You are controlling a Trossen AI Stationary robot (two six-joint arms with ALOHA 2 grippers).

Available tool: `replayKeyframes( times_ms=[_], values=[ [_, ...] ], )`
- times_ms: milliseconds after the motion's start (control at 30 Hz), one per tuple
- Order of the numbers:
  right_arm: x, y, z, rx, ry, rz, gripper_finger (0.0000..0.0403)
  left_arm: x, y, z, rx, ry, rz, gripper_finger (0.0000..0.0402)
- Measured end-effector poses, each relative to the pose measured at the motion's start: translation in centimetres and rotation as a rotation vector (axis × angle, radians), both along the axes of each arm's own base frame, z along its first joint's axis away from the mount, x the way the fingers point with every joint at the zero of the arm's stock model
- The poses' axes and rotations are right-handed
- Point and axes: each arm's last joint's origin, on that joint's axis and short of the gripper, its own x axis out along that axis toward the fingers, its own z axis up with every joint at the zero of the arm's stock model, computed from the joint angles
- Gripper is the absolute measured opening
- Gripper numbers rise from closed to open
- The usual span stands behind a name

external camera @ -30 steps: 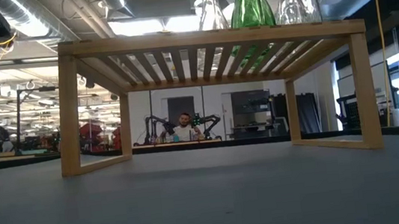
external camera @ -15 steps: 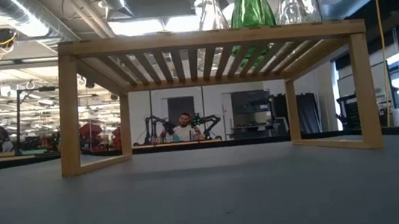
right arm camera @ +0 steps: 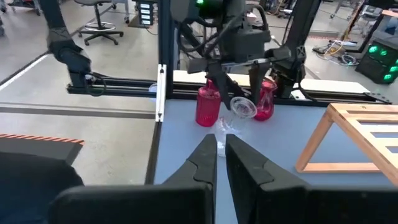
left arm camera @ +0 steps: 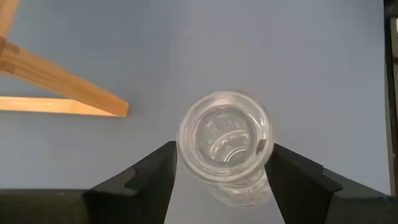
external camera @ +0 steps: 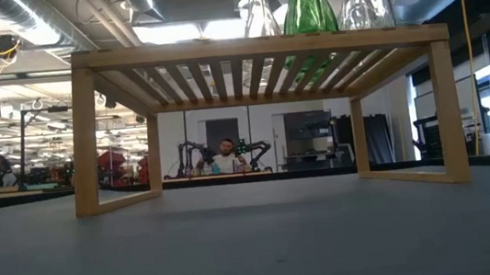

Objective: Sort vases onto shelf
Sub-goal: Put the transparent bottle on the shelf

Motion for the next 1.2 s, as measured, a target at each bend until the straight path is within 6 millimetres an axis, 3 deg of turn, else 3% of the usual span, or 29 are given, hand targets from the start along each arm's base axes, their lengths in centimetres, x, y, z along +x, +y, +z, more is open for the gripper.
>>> replayKeyframes(
  times_ms=[300, 567, 767, 1200],
  values=[
    [0.8, -0.6, -0.2, 0.02, 0.009, -0.009, 0.0026, -0.1, -0.1, 0.1, 0.014, -0.055, 0.021, 0.0231],
    [0.7, -0.5, -0.2, 0.023, 0.014, 0.005, 0.0026, -1.3, -0.2, -1.6, -0.003, -0.092, 0.06, 0.0232],
    [0.7, -0.5, -0.2, 0.023, 0.014, 0.005, 0.0026, -1.8, -0.8, -1.7, -0.026, -0.125, 0.055, 0.0232],
    [0.7, -0.5, -0.2, 0.023, 0.014, 0.004, 0.0026, -1.3, -1.3, -1.6, -0.101, -0.147, 0.067, 0.0232]
  ],
)
